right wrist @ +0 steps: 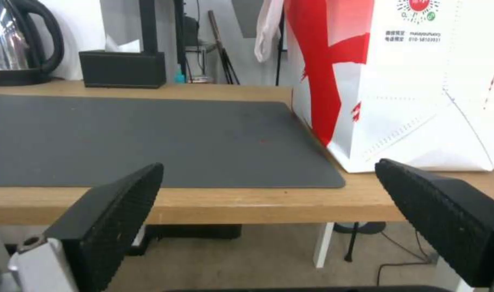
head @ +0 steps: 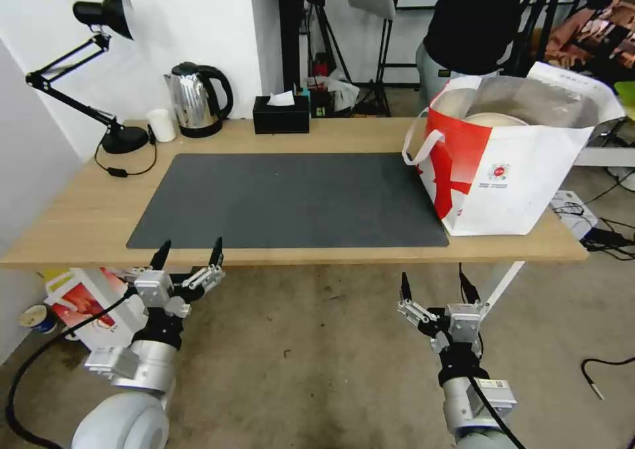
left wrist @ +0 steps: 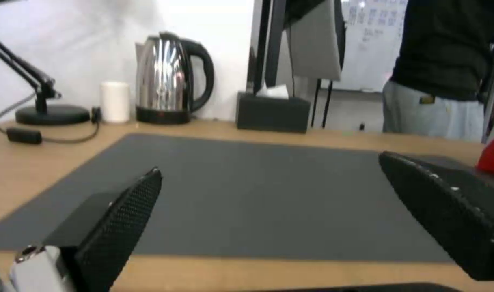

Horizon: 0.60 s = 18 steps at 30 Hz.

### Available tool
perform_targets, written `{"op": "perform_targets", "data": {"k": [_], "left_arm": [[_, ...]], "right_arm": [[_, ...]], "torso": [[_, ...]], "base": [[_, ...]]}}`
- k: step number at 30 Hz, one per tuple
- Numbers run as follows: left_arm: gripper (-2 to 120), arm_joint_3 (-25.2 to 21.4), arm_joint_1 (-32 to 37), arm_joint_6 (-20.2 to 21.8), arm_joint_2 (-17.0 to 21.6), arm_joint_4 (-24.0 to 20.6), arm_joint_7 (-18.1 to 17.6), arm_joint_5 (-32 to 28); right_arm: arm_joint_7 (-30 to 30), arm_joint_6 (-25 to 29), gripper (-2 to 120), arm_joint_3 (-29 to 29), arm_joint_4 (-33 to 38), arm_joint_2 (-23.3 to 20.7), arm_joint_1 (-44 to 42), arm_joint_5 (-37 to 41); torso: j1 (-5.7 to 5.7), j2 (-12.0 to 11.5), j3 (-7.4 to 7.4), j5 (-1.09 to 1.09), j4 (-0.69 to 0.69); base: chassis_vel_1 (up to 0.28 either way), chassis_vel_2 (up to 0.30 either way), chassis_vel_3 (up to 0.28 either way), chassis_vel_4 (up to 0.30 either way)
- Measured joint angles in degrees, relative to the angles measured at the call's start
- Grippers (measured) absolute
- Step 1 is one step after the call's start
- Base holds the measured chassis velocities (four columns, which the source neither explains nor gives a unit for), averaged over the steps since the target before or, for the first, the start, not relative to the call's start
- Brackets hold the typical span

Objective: Pick up the trash from the table and place it into the takeout bag.

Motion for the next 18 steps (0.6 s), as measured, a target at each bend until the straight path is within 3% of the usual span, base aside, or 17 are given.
{"op": "perform_targets", "data": {"k": [18], "left_arm": [[100, 1.7, 2.6, -1.1, -1.4, 4.0, -0.7, 1.8]], "right_arm": [[0.0, 0.0, 100, 0.0, 0.0, 0.0, 0.0, 0.0]], "torso": [[0.00, 0.0, 0.00, 0.00, 0.00]], "base": [[0.000, 0.000, 0.000, 0.000]]}}
